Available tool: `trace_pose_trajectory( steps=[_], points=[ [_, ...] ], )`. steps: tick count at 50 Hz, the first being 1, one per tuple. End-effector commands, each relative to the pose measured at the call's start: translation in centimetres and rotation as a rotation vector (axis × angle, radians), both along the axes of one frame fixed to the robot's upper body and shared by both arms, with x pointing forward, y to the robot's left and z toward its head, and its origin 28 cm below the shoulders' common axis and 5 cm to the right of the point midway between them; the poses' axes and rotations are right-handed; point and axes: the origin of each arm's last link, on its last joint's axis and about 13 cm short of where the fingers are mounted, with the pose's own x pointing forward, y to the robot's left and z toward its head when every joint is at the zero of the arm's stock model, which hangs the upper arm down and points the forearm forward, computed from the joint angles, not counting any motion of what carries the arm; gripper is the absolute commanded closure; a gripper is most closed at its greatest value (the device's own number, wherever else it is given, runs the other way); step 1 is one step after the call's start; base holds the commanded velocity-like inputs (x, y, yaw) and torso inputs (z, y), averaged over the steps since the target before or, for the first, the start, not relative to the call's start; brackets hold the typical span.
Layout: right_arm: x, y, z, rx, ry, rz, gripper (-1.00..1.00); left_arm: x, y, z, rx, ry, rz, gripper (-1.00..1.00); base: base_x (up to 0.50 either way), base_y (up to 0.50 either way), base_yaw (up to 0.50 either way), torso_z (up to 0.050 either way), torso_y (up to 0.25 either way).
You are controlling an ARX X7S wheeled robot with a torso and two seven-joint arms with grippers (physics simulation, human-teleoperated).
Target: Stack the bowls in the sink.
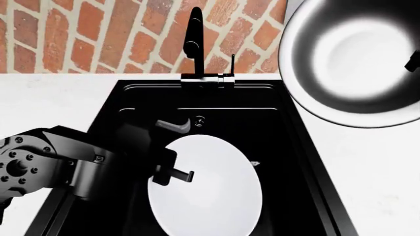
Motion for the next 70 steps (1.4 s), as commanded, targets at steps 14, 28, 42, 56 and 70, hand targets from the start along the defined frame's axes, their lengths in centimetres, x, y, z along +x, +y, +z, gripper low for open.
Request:
trace_pose_trajectory(
  steps=[14,28,42,56,70],
  points=[
    [-0.1,-0.2,0.3,0.002,-0.028,-0.006,1.00,0.2,-0.5,-0.7,0.027,0.017,-0.014,1.00,0.00,0.00,0.00,0.000,0.001],
    [0.0,-0.2,0.1,0.004,-0.027,-0.003,1.00,0.3,-0.8,-1.4,0.046,0.036,-0.026,1.00,0.00,0.00,0.00,0.000,0.001],
    [0.0,-0.2,0.1,0.005,-0.027,-0.002,1.00,0.4,-0.9,-1.9,0.055,0.045,-0.033,1.00,0.00,0.00,0.00,0.001,0.001],
    [-0.1,-0.2,0.1,0.009,-0.031,-0.002,1.00,0.5,-1.1,-2.4,0.064,0.056,-0.041,1.00,0.00,0.00,0.00,0.000,0.001],
    [-0.2,-0.2,0.0,0.008,-0.028,-0.001,1.00,0.5,-1.1,-3.1,0.075,0.075,-0.042,1.00,0.00,0.00,0.00,0.001,0.000]
  ],
)
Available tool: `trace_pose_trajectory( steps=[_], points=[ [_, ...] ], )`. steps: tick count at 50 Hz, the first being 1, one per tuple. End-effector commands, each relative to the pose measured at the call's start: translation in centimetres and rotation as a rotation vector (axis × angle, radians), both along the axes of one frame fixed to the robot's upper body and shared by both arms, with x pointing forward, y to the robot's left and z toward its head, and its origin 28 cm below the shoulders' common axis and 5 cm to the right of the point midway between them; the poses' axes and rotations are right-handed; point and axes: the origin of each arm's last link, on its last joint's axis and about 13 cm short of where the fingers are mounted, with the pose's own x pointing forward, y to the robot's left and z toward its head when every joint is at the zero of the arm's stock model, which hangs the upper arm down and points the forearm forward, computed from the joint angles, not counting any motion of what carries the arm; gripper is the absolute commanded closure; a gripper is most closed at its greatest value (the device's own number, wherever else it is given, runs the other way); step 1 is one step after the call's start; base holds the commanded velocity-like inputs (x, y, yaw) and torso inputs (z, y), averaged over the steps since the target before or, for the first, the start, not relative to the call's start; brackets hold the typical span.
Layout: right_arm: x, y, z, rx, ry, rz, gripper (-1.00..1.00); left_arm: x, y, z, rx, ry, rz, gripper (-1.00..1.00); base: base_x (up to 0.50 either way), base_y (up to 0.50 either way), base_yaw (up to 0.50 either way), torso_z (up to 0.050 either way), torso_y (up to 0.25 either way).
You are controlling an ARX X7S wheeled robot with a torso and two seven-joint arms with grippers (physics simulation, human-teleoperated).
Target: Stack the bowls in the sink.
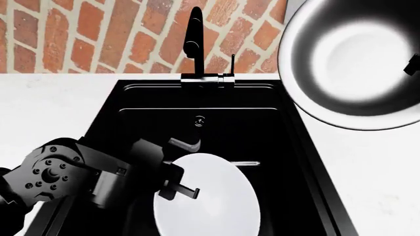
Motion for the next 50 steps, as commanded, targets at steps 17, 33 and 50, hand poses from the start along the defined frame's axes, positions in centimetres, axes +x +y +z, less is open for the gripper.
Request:
trace_pose_trajectory(
  steps=[17,33,50],
  points=[
    [-0.1,-0.1,0.4,-0.004,-0.027,-0.006,1.00,0.2,-0.4,-0.8,0.004,0.015,-0.009,1.00,0.00,0.00,0.00,0.000,0.001],
    [0.0,-0.3,0.1,0.002,-0.024,-0.006,1.00,0.5,-0.9,-1.1,-0.017,0.014,-0.020,1.00,0.00,0.00,0.00,0.000,0.001],
    [0.1,-0.1,-0.1,0.000,-0.020,0.000,1.00,0.6,-0.9,-1.6,-0.016,0.022,-0.018,1.00,0.00,0.00,0.00,0.001,0.001]
  ],
)
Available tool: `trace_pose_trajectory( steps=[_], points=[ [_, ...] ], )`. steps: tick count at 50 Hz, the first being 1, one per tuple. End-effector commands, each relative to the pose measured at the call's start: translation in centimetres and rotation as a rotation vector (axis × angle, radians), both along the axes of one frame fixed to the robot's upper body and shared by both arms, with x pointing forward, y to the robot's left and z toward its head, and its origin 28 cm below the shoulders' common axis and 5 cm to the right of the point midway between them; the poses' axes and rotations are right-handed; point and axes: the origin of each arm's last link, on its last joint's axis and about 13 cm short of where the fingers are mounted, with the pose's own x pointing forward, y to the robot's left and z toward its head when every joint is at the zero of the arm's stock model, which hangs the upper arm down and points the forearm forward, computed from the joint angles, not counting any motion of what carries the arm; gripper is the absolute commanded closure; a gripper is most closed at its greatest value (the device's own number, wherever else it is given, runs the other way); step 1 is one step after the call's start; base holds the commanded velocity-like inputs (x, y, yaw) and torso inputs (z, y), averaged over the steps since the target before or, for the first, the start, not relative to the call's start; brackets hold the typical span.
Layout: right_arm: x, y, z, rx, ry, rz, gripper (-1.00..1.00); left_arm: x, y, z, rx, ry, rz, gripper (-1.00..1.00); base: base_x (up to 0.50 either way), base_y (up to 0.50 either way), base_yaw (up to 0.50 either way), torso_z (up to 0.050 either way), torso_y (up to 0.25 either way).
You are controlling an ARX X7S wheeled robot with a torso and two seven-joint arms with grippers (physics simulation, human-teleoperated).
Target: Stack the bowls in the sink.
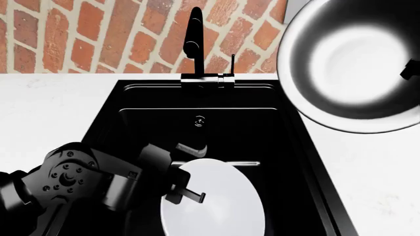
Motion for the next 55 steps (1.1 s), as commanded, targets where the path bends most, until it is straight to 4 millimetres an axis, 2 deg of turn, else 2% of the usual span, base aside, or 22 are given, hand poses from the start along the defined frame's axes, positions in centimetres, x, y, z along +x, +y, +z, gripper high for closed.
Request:
trace_pose_trajectory(
  steps=[1,55],
  points=[
    [0.0,0.0,0.4,-0.006,-0.030,-0.003,1.00,0.1,-0.1,-0.3,-0.006,-0.001,0.003,1.00,0.00,0.00,0.00,0.000,0.000],
    [-0.1,-0.2,0.3,0.004,-0.033,-0.003,1.00,0.4,-1.1,-1.6,0.049,0.036,-0.032,1.00,0.00,0.00,0.00,0.000,0.001]
  ],
)
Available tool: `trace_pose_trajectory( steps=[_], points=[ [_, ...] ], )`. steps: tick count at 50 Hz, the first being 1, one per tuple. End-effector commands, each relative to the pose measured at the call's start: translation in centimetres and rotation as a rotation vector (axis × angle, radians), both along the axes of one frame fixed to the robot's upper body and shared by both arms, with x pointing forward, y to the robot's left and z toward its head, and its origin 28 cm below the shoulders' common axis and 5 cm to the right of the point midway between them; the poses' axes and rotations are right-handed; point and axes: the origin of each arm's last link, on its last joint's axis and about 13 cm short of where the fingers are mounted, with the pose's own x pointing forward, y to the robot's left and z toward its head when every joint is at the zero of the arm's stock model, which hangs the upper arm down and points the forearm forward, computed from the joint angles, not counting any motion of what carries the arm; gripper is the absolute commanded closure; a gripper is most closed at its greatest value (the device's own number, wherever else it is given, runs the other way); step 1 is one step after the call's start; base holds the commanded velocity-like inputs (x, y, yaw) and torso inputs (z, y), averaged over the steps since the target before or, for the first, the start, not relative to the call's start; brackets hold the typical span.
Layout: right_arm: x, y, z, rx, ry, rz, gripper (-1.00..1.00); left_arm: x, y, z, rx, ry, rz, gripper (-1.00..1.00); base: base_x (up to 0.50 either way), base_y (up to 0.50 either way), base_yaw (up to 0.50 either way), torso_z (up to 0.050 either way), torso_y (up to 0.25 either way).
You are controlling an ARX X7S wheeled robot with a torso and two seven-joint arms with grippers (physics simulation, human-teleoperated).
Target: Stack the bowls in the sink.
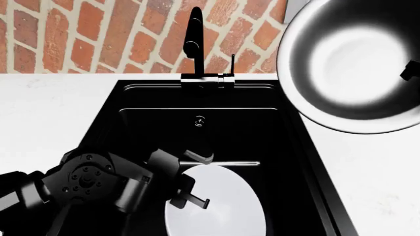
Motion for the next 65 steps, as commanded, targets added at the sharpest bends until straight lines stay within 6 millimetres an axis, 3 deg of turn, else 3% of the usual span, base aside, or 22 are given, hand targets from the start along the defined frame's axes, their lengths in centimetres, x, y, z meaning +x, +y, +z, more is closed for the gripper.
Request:
trace_pose_trajectory(
  steps=[1,10,11,23,38,46,54,65],
  points=[
    [-0.1,-0.1,0.4,-0.002,-0.032,-0.007,1.00,-0.1,-0.2,-0.1,0.002,0.015,-0.006,1.00,0.00,0.00,0.00,0.000,0.000],
    [-0.1,-0.1,0.4,0.000,-0.033,-0.008,1.00,-0.1,-0.1,-0.2,0.018,0.017,-0.013,1.00,0.00,0.00,0.00,0.000,0.000],
    [-0.1,-0.1,0.4,0.001,-0.033,-0.007,1.00,-0.2,-0.1,-0.2,0.024,0.018,-0.018,-1.00,0.00,0.00,0.00,0.000,0.000],
    [0.0,-0.1,0.3,0.003,-0.033,-0.005,1.00,-0.4,0.5,2.7,0.041,-0.045,-0.007,-1.00,0.00,0.00,0.00,0.000,0.001],
    [0.0,-0.1,0.5,0.006,-0.038,-0.001,1.00,-1.5,2.2,11.2,0.015,-0.248,0.061,-1.00,0.00,0.00,0.00,0.001,0.001],
    [-0.1,0.1,0.7,0.004,-0.038,0.000,1.00,-2.9,3.2,14.6,-0.005,-0.328,0.092,-1.00,0.00,0.00,0.00,0.000,0.000],
    [-0.1,0.3,0.9,0.001,-0.038,0.007,1.00,-4.1,4.1,16.5,-0.011,-0.375,0.112,-1.00,0.00,0.00,0.00,0.000,0.000],
    [-0.1,0.3,1.0,-0.002,-0.040,0.006,1.00,-4.9,5.3,17.7,0.003,-0.403,0.153,-1.00,0.00,0.00,0.00,0.000,0.000]
  ],
)
